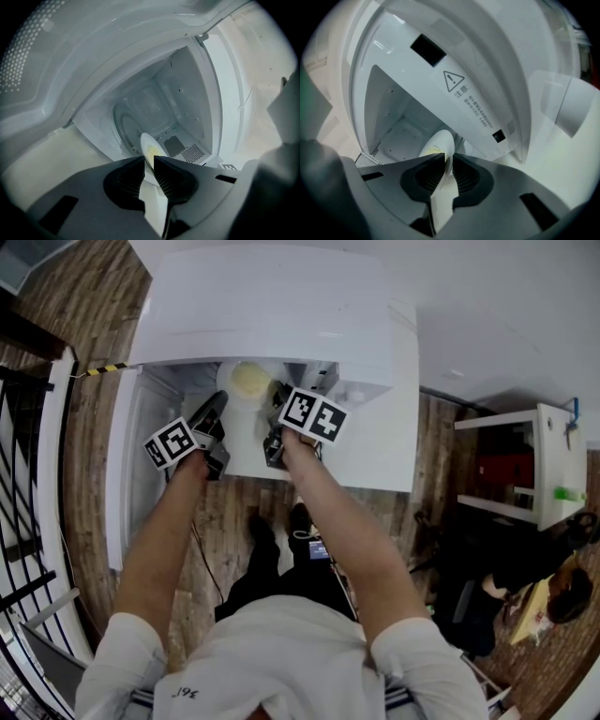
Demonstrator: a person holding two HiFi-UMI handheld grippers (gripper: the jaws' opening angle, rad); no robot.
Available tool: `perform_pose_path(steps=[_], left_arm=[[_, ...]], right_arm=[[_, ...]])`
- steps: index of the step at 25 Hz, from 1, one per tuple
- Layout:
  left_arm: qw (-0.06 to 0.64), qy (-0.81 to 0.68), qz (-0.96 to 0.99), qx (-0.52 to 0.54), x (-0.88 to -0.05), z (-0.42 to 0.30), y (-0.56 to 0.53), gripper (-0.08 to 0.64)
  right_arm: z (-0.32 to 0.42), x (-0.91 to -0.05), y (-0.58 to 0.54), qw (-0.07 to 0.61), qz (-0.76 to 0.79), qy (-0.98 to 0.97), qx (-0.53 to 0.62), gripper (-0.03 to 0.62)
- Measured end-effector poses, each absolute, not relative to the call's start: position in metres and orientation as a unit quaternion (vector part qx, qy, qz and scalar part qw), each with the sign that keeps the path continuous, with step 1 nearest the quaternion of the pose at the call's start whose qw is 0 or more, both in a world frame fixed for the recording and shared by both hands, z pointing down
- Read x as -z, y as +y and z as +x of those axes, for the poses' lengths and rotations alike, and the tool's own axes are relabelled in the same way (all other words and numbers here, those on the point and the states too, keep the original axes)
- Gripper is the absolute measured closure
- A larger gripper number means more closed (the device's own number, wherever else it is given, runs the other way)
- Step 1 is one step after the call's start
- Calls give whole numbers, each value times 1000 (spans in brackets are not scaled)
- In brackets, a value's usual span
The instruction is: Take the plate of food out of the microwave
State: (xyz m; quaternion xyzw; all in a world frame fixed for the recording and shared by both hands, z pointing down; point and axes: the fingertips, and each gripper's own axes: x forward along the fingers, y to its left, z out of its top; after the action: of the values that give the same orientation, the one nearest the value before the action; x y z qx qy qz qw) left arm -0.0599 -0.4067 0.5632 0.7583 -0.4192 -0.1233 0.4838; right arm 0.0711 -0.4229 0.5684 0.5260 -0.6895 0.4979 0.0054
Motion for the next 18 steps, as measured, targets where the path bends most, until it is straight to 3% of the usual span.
perform_pose_path(steps=[18], left_arm=[[477, -411, 766, 134, -519, -54, -351, 494]], right_arm=[[77, -531, -371, -16, 510, -701, -498, 537]])
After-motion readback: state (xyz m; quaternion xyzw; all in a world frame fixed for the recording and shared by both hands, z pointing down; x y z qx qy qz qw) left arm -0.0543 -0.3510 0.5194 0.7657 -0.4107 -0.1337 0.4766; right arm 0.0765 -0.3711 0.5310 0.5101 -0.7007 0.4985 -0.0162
